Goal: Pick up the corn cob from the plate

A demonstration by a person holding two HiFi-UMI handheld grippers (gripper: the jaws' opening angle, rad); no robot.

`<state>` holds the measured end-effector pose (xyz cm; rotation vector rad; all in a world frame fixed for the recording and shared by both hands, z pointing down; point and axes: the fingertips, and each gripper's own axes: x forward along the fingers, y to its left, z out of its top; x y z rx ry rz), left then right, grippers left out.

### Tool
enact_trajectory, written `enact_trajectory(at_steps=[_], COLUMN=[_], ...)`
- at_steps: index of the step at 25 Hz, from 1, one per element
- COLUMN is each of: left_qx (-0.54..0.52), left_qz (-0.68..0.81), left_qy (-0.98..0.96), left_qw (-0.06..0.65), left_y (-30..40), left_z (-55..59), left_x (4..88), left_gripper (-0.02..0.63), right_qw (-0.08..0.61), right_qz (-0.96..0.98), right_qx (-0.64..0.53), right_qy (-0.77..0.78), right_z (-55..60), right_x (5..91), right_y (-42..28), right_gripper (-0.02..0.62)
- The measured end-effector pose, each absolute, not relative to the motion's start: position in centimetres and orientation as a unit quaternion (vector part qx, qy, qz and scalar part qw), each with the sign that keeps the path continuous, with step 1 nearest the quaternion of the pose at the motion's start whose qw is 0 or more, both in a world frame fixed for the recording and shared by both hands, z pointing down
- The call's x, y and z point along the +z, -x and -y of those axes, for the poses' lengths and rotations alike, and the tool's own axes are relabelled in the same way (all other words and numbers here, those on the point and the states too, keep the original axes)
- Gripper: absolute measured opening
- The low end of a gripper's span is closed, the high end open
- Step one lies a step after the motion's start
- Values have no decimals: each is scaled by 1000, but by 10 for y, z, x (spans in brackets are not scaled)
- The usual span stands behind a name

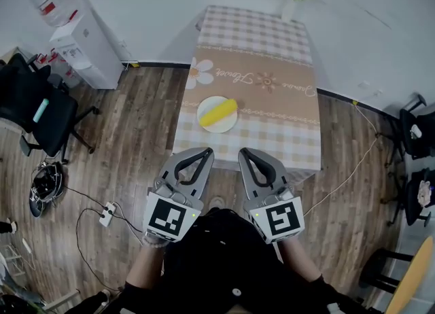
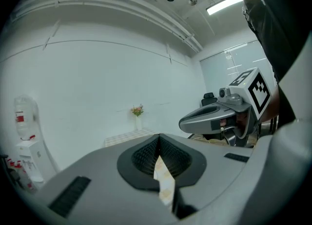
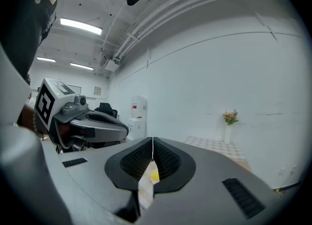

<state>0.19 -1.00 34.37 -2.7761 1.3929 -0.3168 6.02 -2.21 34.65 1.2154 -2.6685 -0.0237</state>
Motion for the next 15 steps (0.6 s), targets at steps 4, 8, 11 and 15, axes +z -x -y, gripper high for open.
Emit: enact_trajectory(at_steps=[4,8,11,15], left_qx=[-91,-99,-101,-104], left_qz=[-454,-457,-457,-448], left_qy=[886,884,884,888], left_qw=[-4,1,0,14], left_y=[-2,-3,-3,-6], left_z=[17,23,27,33], left_x=[341,341,342,343], left_gripper=[14,14,14,14], right_qw=[111,113,110,104], right_qz=[907,907,904,898], right_qx=[-4,0,0,0], right_qy=[-405,-406,-413,-428], right_z=[25,26,28,30], right_x=[349,350,350,351], right_y=[-64,-68,-74,-85], right_gripper=[43,43,43,43])
